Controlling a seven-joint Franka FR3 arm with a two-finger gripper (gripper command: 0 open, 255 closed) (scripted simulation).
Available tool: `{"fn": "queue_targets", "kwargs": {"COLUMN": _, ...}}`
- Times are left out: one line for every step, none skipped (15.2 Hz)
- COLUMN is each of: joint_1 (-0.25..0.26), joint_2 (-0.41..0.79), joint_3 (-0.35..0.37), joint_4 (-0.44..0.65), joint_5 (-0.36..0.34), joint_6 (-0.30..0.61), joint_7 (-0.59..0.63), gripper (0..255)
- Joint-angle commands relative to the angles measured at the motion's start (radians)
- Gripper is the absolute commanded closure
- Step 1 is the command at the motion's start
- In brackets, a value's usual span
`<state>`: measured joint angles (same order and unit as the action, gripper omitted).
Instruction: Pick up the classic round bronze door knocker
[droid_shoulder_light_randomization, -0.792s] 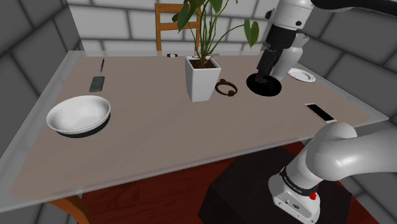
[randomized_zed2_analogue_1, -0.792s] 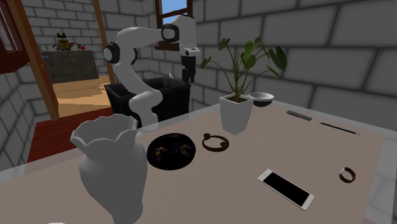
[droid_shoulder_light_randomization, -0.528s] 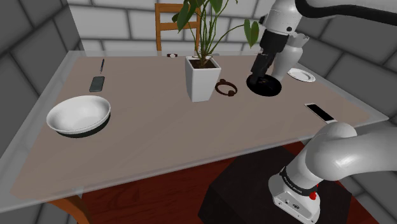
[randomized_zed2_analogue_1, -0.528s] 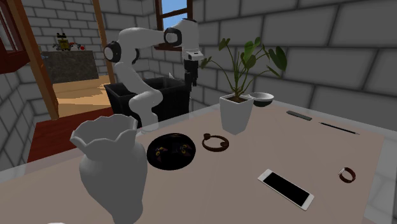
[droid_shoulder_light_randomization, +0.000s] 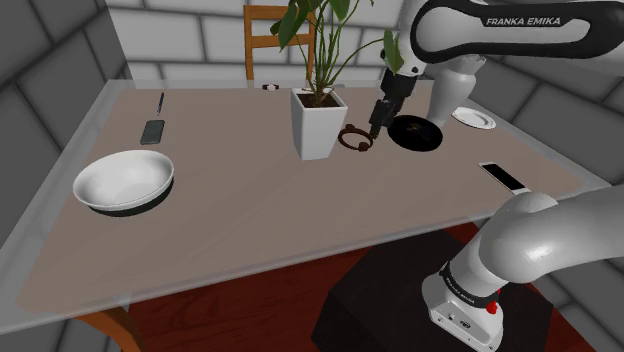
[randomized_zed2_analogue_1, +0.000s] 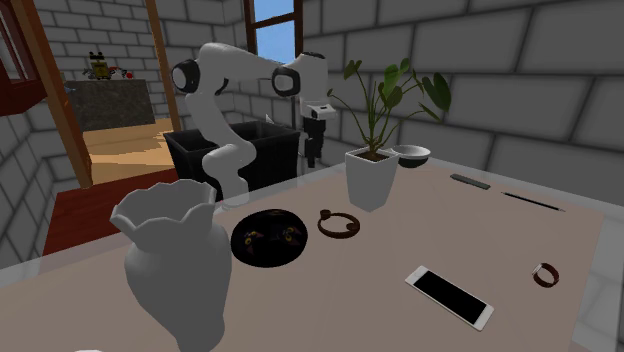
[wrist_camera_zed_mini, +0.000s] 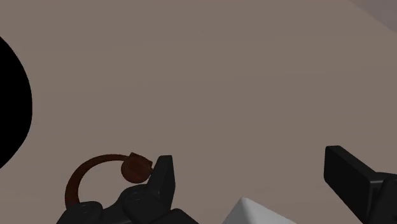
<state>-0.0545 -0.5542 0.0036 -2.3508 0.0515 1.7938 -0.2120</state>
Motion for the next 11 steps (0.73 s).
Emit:
{"fn": "queue_targets", "kwargs": {"joint_1": -0.007, "joint_2": 0.057, "joint_3": -0.010, "joint_4": -0.003, "joint_5": -0.013, "joint_6": 0.066, "joint_7": -0.019, "gripper": 0}}
{"fn": "queue_targets", "kwargs": {"joint_1": -0.010, "joint_2": 0.087, "joint_3": -0.014, "joint_4": 0.000, "joint_5": -0.019, "joint_6": 0.096, "joint_7": -0.028, "gripper": 0}}
{"fn": "queue_targets", "kwargs": {"joint_1": -0.013, "joint_2": 0.118, "joint_3": -0.018, "joint_4": 0.004, "joint_5": -0.024, "joint_6": 0.125, "joint_7": -0.036, "gripper": 0}}
{"fn": "queue_targets", "kwargs": {"joint_1": -0.016, "joint_2": 0.150, "joint_3": -0.022, "joint_4": 0.009, "joint_5": -0.029, "joint_6": 0.153, "joint_7": -0.044, "gripper": 0}}
{"fn": "queue_targets", "kwargs": {"joint_1": -0.019, "joint_2": 0.182, "joint_3": -0.026, "joint_4": 0.016, "joint_5": -0.034, "joint_6": 0.181, "joint_7": -0.051, "gripper": 0}}
{"fn": "queue_targets", "kwargs": {"joint_1": -0.022, "joint_2": 0.215, "joint_3": -0.030, "joint_4": 0.024, "joint_5": -0.038, "joint_6": 0.208, "joint_7": -0.059, "gripper": 0}}
{"fn": "queue_targets", "kwargs": {"joint_1": -0.025, "joint_2": 0.248, "joint_3": -0.034, "joint_4": 0.034, "joint_5": -0.043, "joint_6": 0.235, "joint_7": -0.066, "gripper": 0}}
{"fn": "queue_targets", "kwargs": {"joint_1": -0.028, "joint_2": 0.282, "joint_3": -0.038, "joint_4": 0.045, "joint_5": -0.047, "joint_6": 0.260, "joint_7": -0.073, "gripper": 0}}
{"fn": "queue_targets", "kwargs": {"joint_1": -0.031, "joint_2": 0.317, "joint_3": -0.042, "joint_4": 0.057, "joint_5": -0.051, "joint_6": 0.285, "joint_7": -0.081, "gripper": 0}}
{"fn": "queue_targets", "kwargs": {"joint_1": -0.033, "joint_2": 0.351, "joint_3": -0.046, "joint_4": 0.071, "joint_5": -0.054, "joint_6": 0.308, "joint_7": -0.088, "gripper": 0}}
{"fn": "queue_targets", "kwargs": {"joint_1": -0.036, "joint_2": 0.386, "joint_3": -0.049, "joint_4": 0.086, "joint_5": -0.058, "joint_6": 0.331, "joint_7": -0.094, "gripper": 0}}
